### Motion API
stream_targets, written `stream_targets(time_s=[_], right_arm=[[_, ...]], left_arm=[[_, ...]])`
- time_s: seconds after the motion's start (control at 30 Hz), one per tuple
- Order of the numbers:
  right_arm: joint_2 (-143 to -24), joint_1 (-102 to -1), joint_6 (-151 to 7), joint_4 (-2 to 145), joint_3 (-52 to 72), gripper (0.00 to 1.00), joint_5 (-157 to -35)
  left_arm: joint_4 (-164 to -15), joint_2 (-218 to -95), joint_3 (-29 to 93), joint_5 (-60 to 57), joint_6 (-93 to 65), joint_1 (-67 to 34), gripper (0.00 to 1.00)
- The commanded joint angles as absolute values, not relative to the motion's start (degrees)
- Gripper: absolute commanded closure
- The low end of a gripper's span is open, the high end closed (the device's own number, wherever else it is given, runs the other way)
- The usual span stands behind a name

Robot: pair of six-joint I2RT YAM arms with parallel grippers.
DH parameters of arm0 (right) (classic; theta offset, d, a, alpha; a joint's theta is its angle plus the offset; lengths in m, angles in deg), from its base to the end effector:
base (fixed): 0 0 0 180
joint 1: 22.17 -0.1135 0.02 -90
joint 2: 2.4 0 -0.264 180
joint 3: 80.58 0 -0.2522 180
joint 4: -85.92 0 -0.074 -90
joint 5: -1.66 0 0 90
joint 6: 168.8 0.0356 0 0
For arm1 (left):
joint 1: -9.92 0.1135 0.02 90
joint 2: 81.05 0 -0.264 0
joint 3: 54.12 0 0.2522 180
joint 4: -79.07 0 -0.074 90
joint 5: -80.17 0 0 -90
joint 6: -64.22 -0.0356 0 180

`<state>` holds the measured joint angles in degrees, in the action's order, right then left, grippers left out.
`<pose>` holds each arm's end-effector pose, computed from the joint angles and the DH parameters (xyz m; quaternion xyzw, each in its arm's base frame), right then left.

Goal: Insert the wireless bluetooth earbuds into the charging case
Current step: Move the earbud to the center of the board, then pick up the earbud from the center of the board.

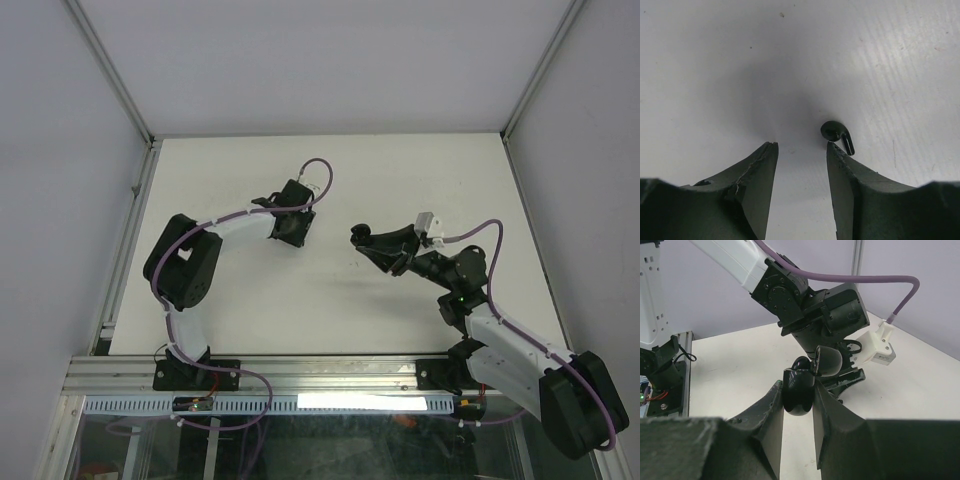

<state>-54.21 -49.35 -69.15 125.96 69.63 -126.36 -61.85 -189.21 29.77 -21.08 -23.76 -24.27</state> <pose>0.1569 0.1052 0.2580 -0.3451 0.5089 0.4233 0.6654 0.3191 -0.2084 0.1633 0.2466 0.9367 0.0194 0.2476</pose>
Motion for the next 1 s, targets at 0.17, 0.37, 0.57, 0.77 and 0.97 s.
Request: stream_targets(time_s=[0.17,0.37,0.57,0.77,0.97], right_arm=[[-52.9,-49.1,-68.7,127.6,69.7,1.0,-126.2],[-53.2,-49.1,-69.9,126.5,69.9,1.0,-125.5],[-53.1,-49.1,-69.7,126.5,70.0,1.0,-125.3],[-52.7,-49.1,-70.2,125.3,70.0,1.0,-124.7],[-52.7,-49.1,-70.6,124.5,69.8,1.0,-124.6]], left_arm=[[-59.2,-184.5,32.4,-25.3,-16.2,-24.2,0.51],[-56.6,-183.5,35.7,-20.6,-6.9,-24.5,0.45],[-52.8,-188.8,41.1,-20.1,-2.5,-24.5,0.45],[-50.8,-192.8,44.5,-18.1,-2.1,-24.5,0.52],[-48.1,-195.6,46.0,-18.4,-2.1,-24.8,0.54]])
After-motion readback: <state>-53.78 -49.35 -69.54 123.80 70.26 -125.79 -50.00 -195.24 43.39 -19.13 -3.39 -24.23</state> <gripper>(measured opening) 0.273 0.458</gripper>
